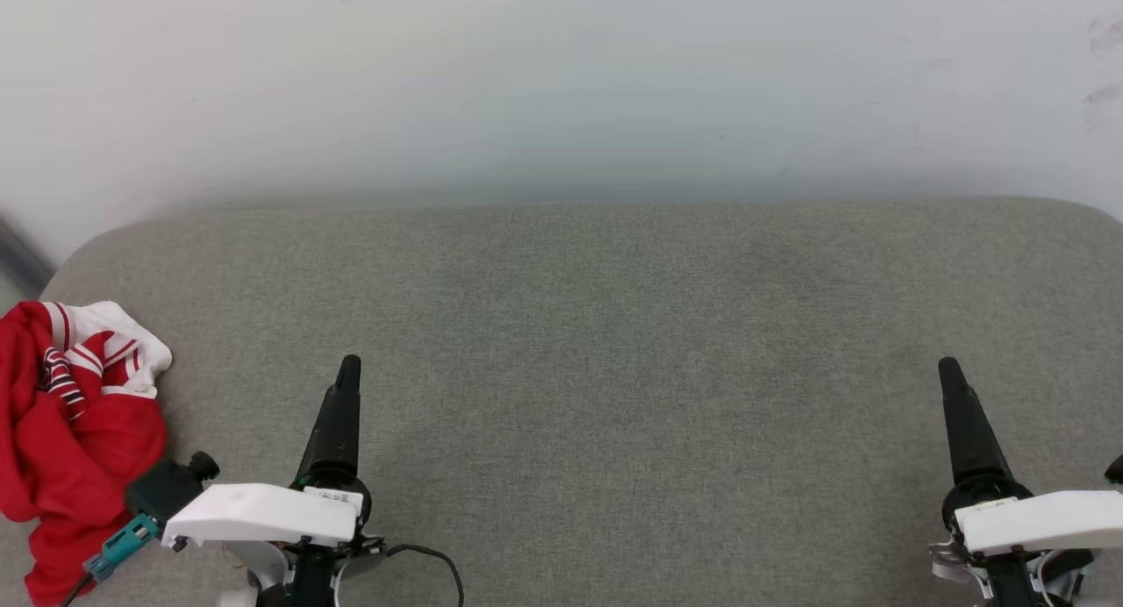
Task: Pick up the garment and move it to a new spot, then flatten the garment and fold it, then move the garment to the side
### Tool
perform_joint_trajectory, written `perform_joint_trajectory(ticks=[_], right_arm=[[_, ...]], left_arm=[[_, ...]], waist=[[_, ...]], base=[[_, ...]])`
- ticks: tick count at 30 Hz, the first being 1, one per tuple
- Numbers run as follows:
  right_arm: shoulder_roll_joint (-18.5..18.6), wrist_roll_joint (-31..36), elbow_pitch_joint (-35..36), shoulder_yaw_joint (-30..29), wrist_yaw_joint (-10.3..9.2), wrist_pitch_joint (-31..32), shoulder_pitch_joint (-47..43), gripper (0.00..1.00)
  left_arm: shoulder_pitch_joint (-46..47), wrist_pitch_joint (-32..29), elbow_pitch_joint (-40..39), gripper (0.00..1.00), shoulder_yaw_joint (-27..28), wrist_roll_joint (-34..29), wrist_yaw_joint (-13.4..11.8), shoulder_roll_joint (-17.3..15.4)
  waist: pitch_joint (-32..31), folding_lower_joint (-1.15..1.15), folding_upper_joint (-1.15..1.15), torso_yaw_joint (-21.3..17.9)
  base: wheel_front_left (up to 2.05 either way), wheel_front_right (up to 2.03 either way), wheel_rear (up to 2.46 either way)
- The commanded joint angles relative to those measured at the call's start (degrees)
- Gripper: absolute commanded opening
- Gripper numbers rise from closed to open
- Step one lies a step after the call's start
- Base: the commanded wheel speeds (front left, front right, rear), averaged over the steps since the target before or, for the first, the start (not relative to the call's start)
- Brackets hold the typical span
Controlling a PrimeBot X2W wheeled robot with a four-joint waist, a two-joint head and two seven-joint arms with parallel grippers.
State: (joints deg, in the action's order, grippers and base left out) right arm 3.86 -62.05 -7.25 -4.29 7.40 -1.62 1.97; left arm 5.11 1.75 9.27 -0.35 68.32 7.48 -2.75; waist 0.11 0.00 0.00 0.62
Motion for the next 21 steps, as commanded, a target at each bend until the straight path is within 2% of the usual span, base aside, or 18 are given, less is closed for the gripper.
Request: perform_joint_trajectory(ticks=[1,9,21], right_arm=[[0.28,3.89,1.68,0.21,0.11,-0.64,0.11,1.0],[0.06,15.01,3.8,1.34,0.11,-0.34,-0.67,1.0],[0.07,27.81,6.12,2.14,0.12,0.38,-1.77,1.0]], left_arm=[[1.57,0.64,-1.28,1.0,-0.33,-3.51,-0.17,-0.14],[1.16,2.24,-1.45,1.0,-1.8,-15.11,-1.8,-0.15],[1.2,4.43,-0.8,1.0,-3.74,-29.06,-2.61,-0.42]], waist=[[-0.01,0.0,0.0,0.05],[0.01,0.0,0.0,0.31],[0.02,0.0,0.0,0.77]], base=[[0.0,0.0,0.0],[0.0,0.0,0.0],[0.0,0.0,0.0]])
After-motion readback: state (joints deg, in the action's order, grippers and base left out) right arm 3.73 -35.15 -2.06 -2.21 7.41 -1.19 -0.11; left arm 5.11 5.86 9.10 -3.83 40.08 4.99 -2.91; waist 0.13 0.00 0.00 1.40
